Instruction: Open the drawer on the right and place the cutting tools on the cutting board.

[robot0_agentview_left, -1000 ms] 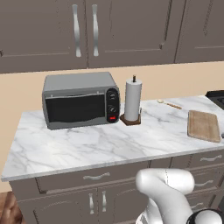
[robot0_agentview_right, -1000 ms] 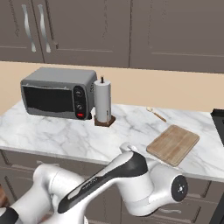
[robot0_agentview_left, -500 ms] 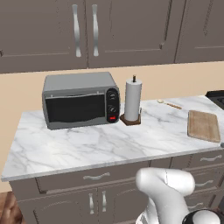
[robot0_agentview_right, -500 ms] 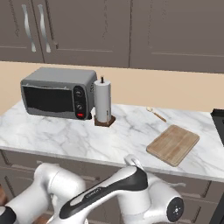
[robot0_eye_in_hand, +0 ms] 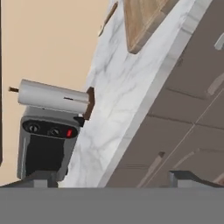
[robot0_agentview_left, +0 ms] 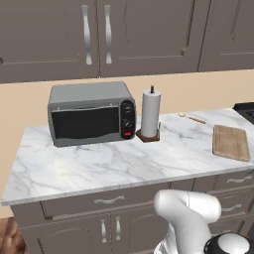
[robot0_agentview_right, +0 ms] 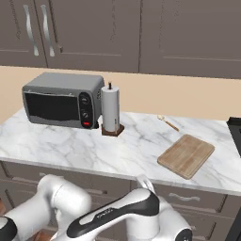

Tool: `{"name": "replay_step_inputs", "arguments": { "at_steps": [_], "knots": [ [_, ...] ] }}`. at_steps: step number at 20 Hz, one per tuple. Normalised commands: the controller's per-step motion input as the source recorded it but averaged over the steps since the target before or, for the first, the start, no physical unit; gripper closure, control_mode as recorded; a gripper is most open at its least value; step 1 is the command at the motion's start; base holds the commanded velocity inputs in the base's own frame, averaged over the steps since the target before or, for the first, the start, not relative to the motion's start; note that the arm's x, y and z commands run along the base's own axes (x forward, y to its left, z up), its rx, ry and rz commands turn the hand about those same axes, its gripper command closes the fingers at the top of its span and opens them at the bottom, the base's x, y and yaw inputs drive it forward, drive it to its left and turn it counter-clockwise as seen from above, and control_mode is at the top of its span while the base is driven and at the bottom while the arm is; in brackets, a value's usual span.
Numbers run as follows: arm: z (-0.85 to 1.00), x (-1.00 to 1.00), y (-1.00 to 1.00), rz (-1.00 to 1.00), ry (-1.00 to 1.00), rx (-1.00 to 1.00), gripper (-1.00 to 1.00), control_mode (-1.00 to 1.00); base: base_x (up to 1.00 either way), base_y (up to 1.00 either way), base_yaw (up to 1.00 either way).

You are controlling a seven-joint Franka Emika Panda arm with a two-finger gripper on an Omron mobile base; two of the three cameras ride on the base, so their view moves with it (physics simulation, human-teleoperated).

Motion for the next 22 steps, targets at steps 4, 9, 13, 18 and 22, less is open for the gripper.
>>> {"name": "replay_step_inputs", "arguments": {
  "at_steps": [4, 9, 13, 18, 22],
  "knots": [
    [-0.29, 0.17, -0.07, 0.0, 0.0, 0.14, -1.0, -1.0, 0.0, 0.0, 0.0],
    [-0.23, 0.22, -0.19, 0.0, 0.0, 0.15, -1.0, -1.0, 0.0, 0.0, 0.0],
    [-0.23, 0.14, -0.21, 0.0, -0.03, 0.12, -1.0, -1.0, 0.0, 0.0, 0.0],
    [-0.26, 0.03, -0.19, -0.01, -0.07, 0.08, -1.0, -1.0, 0.0, 0.0, 0.0],
    [-0.26, 0.06, -0.12, -0.02, -0.11, 0.06, -1.0, -1.0, 0.0, 0.0, 0.0]
  ]
}}
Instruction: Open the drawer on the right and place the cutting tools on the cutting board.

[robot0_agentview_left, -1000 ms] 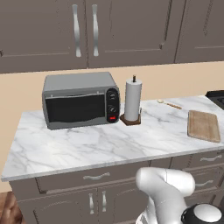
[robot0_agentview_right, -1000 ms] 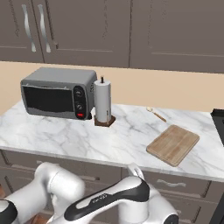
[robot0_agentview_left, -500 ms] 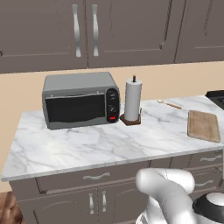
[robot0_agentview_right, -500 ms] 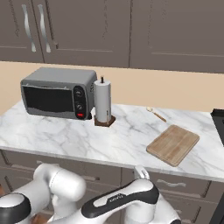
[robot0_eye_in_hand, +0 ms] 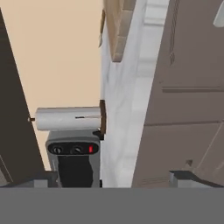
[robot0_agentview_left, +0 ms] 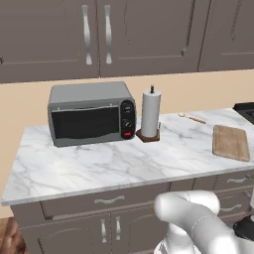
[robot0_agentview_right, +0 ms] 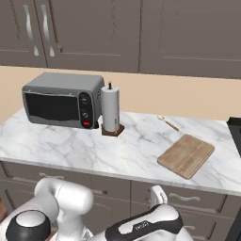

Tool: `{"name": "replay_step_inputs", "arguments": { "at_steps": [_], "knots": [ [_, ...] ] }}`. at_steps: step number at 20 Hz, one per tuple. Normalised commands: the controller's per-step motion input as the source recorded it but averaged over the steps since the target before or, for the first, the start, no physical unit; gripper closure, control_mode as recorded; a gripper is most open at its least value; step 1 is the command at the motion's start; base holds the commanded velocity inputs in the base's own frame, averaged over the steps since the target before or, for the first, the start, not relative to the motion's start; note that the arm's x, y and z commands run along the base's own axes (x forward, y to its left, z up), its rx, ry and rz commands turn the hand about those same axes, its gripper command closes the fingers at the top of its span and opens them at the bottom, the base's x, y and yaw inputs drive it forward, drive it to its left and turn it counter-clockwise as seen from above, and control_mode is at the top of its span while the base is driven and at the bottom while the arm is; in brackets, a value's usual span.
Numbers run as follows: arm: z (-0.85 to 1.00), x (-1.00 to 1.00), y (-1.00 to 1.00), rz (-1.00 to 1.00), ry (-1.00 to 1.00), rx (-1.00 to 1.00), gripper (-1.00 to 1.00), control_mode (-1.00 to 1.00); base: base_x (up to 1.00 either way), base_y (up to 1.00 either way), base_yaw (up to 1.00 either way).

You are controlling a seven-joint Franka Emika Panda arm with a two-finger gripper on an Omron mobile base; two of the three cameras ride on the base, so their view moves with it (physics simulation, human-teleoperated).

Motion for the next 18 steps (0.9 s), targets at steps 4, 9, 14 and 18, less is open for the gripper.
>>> {"name": "replay_step_inputs", "arguments": {
  "at_steps": [4, 9, 14, 18],
  "knots": [
    [-0.23, 0.14, -0.09, -0.03, -0.15, 0.0, -1.0, -1.0, 0.0, 0.0, 0.0],
    [-0.25, 0.19, -0.21, -0.04, -0.16, 0.0, -1.0, -1.0, 0.0, 0.0, 0.0],
    [-0.26, 0.21, -0.31, -0.06, -0.11, 0.0, -1.0, -1.0, 0.0, 0.0, 0.0],
    [-0.24, 0.2, -0.36, -0.08, -0.06, 0.0, -1.0, -1.0, 0.0, 0.0, 0.0]
  ]
}}
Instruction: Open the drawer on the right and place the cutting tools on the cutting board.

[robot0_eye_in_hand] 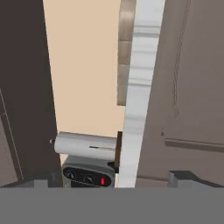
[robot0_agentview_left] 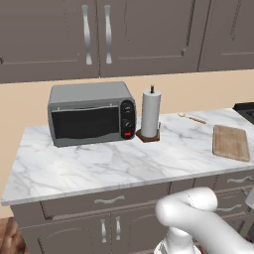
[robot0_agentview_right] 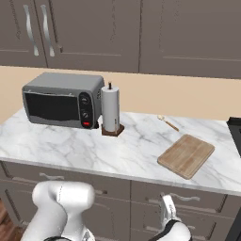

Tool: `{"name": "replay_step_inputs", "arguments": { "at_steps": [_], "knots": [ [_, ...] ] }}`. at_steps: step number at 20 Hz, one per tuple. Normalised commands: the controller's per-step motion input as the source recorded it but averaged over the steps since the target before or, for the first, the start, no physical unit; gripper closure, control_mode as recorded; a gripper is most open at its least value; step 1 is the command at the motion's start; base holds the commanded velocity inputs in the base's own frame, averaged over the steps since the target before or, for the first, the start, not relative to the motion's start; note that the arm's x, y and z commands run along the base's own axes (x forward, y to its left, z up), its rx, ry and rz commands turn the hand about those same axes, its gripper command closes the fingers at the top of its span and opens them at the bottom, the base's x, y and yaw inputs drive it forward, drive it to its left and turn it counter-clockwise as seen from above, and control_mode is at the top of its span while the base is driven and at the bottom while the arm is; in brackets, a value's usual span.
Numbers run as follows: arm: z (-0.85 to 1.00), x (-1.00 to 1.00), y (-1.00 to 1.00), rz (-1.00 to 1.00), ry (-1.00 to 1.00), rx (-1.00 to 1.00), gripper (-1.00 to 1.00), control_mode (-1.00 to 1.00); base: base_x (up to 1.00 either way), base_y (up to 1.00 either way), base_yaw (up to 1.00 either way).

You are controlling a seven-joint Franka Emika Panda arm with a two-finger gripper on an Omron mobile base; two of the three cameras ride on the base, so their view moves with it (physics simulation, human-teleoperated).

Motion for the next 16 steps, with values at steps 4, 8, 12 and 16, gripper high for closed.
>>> {"name": "replay_step_inputs", "arguments": {
  "at_steps": [4, 8, 12, 16],
  "knots": [
    [-0.29, 0.28, -0.42, -0.08, -0.01, 0.0, -1.0, -1.0, 0.0, 0.0, 0.0],
    [-0.29, 0.31, -0.31, -0.08, 0.0, 0.0, -1.0, -1.0, 0.0, 0.0, 0.0],
    [-0.32, 0.36, -0.25, -0.07, 0.0, 0.0, -1.0, -1.0, 0.0, 0.0, 0.0],
    [-0.34, 0.3, -0.24, -0.06, 0.0, 0.0, -1.0, -1.0, 0.0, 0.0, 0.0]
  ]
}}
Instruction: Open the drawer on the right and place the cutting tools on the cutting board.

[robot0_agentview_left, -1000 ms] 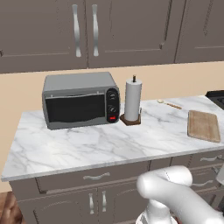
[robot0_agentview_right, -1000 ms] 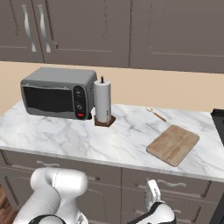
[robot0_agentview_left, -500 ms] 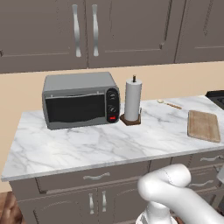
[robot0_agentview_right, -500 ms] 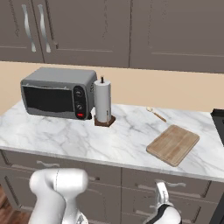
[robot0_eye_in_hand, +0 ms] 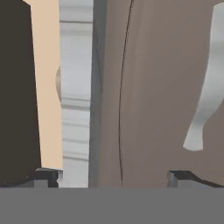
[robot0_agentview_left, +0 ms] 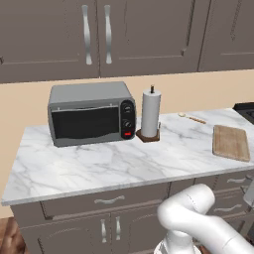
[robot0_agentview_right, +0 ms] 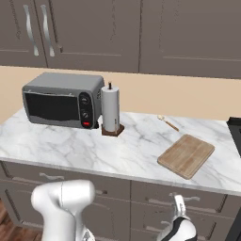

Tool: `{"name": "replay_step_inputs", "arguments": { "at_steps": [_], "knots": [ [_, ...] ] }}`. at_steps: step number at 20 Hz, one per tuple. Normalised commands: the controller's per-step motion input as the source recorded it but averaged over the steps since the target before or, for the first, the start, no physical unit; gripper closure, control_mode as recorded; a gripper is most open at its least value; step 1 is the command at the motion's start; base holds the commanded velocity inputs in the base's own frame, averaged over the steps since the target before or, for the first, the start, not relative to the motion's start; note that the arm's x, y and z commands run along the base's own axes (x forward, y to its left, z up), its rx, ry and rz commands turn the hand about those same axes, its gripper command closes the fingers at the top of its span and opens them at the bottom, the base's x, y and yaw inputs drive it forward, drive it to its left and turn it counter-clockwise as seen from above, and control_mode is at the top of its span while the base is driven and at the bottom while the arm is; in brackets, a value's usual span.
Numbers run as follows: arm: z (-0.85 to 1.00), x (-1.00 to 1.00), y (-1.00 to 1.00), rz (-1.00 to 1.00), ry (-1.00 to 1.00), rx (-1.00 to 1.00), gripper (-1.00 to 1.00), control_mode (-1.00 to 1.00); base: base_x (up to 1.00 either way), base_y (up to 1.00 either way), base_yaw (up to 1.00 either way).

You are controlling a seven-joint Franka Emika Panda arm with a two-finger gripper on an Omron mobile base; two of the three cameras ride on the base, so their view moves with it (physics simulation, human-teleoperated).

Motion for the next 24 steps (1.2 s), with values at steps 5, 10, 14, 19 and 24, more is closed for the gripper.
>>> {"name": "replay_step_inputs", "arguments": {
  "at_steps": [5, 10, 14, 19, 24],
  "knots": [
    [-0.34, 0.15, -0.29, -0.05, 0.0, 0.0, -1.0, -1.0, 0.0, 0.0, 0.0],
    [-0.31, 0.15, -0.27, -0.04, 0.0, 0.0, -1.0, -1.0, 0.0, 0.0, 0.0],
    [-0.24, 0.17, -0.14, -0.01, 0.0, 0.0, -1.0, -1.0, 0.0, 0.0, 0.0],
    [-0.23, 0.21, -0.06, 0.0, 0.0, 0.0, -1.0, -1.0, 0.0, 0.0, 0.0],
    [-0.24, 0.22, -0.04, 0.0, 0.0, 0.0, -1.0, -1.0, 0.0, 0.0, 0.0]
  ]
}}
